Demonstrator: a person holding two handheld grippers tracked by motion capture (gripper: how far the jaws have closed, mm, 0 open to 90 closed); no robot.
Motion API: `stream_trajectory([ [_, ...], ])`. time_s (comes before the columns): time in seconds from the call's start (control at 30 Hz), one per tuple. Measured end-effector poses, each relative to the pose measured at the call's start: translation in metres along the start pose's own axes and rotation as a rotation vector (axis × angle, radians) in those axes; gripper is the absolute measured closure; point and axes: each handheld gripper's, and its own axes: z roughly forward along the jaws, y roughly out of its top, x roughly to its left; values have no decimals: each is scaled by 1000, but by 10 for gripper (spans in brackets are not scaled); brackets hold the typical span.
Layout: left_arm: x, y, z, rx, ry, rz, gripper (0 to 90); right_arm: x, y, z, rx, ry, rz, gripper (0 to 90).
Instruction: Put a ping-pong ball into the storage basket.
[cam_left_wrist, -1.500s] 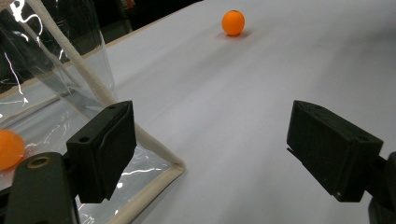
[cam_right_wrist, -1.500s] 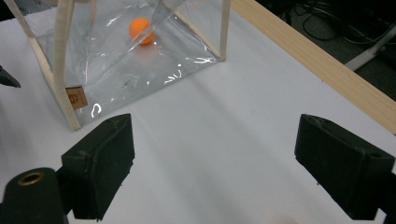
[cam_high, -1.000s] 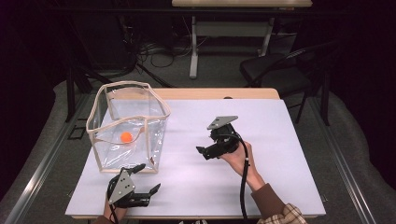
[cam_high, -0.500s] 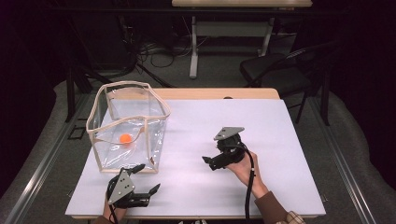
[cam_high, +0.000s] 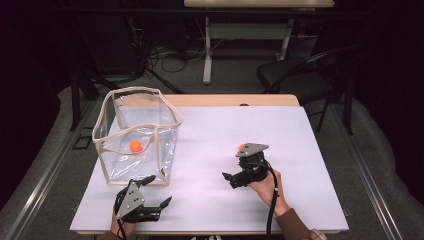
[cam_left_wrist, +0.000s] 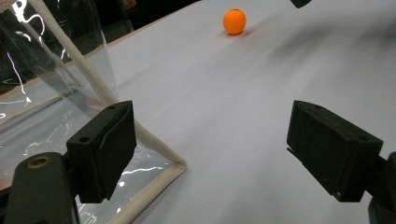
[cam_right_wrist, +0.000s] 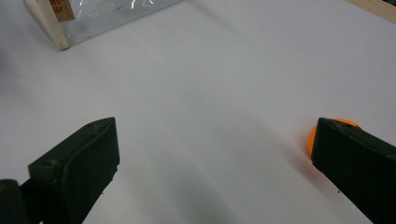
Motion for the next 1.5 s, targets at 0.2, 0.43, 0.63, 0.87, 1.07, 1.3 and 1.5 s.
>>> stream_trajectory([
  [0.2, 0, 0, 1, 1, -4, 5, 159, -3, -10, -3, -5, -3, 19, 10],
  [0.43, 0, 0, 1, 2, -6, 4, 159, -2, -14, -4, -2, -18, 13, 10],
  [0.63, 1, 0, 0, 2, -6, 0, 159, -3, -19, 0, 16, -21, 21, 10],
  [0.87, 0, 0, 0, 1, -7, 0, 159, -6, -21, 1, 24, -25, 31, 10],
  [1.07, 1, 0, 0, 1, -10, -2, 159, -9, -21, 1, 25, -41, 28, 10],
  [1.3, 0, 0, -1, 0, -8, 1, 159, -15, -22, 2, 29, -64, 35, 10],
  [1.5, -1, 0, 0, 3, -9, 6, 159, -20, -23, 4, 34, -83, 34, 10],
])
